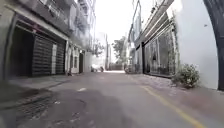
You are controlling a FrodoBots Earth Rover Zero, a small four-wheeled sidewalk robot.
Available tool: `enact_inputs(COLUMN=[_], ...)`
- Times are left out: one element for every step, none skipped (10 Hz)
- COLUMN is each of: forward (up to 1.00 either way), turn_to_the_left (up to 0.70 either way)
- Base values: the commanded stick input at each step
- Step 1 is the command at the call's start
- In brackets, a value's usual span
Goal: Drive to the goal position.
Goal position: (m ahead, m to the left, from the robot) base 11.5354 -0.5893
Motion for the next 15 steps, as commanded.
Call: enact_inputs(forward=[1.00,1.00,1.00,1.00,1.00,1.00,1.00,1.00,1.00,1.00,1.00,1.00,1.00,1.00,1.00], turn_to_the_left=[0.06,0.06,0.06,0.06,0.06,0.06,0.06,0.06,0.06,0.06,0.06,0.06,0.06,0.06,0.06])
